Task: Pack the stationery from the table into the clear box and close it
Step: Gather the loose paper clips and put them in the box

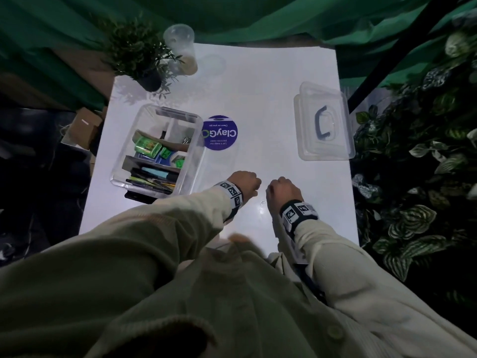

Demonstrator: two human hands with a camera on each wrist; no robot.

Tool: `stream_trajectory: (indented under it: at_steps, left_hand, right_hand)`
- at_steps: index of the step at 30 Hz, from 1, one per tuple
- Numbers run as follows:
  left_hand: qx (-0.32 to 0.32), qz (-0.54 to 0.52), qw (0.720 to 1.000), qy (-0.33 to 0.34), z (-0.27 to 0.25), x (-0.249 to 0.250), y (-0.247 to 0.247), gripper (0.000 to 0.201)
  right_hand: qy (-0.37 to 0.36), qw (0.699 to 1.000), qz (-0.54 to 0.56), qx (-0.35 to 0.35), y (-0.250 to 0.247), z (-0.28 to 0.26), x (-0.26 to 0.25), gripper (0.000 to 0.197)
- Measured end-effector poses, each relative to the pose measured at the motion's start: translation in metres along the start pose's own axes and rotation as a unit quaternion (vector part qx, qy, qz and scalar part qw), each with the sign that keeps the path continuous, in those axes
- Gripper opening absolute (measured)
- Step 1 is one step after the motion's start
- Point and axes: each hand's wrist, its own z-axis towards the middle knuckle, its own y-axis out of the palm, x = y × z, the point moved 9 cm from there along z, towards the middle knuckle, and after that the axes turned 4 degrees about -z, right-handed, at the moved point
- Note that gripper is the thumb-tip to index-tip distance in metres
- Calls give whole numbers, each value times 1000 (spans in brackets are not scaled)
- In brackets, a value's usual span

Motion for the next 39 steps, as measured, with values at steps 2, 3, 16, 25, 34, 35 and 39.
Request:
stream_trajectory:
  at_steps: [2, 3, 16, 25, 34, 35, 39]
  left_hand:
    - [-8, -11, 1000, -13, 1, -1, -1, 26]
    - [-9, -17, 1000, -19, 1, -1, -1, 25]
    - [36, 50, 998, 15, -5, 2, 6, 23]
    - [24, -148, 986, -66, -19, -31, -5, 9]
    - [17, -297, 949, -106, -37, -61, -8, 25]
    - [10, -292, 949, -117, -39, -62, -7, 26]
    - [-58, -333, 928, -160, -47, -65, 7, 27]
  right_hand:
    - [29, 998, 54, -5, -1, 1, 10, 27]
    - [32, 997, 67, -12, -2, 1, 13, 26]
    - [-45, 997, -51, -39, 0, 4, 2, 31]
    - [-27, 996, -71, -43, 7, 7, -14, 26]
    - [16, 999, 22, -41, 13, 9, -9, 23]
    - [21, 998, 44, -47, 15, 8, -7, 21]
    - [116, 961, 251, -14, 9, -1, 19, 5]
